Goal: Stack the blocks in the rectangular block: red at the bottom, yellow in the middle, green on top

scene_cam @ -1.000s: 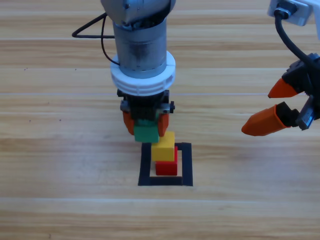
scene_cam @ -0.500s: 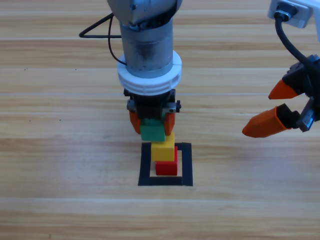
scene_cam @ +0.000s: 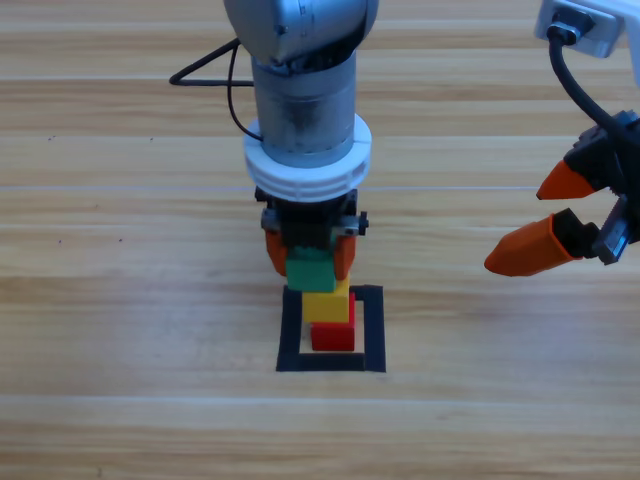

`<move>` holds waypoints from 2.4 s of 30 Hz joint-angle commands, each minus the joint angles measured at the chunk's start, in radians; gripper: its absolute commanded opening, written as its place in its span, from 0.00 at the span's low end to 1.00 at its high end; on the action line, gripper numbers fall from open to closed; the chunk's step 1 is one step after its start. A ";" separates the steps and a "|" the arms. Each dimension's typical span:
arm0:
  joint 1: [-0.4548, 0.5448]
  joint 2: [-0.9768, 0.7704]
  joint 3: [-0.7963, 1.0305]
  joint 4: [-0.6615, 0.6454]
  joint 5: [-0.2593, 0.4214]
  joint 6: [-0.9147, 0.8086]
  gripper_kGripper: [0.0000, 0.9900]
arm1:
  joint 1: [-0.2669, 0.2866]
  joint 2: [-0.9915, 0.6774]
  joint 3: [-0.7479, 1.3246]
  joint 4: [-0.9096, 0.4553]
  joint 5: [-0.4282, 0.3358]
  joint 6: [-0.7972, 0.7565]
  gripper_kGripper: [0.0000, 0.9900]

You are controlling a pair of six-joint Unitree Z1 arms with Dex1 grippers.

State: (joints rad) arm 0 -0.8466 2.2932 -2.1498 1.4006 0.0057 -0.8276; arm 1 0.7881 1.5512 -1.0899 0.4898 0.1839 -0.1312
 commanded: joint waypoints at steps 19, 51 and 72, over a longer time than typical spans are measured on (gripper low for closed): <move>-0.037 0.069 -0.038 0.012 -0.009 0.005 0.07 | -0.023 0.023 0.033 0.003 -0.004 -0.010 1.00; -0.052 0.069 -0.065 0.012 -0.003 0.002 1.00 | -0.023 0.023 0.033 0.003 -0.004 -0.015 1.00; -0.230 -0.285 0.031 -0.017 0.496 -0.113 1.00 | -0.023 0.056 0.022 0.001 0.000 -0.025 1.00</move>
State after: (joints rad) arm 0 -0.9927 1.9628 -2.1942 1.4033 0.4259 -0.9199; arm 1 0.7881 1.5626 -1.0860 0.4898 0.1838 -0.1456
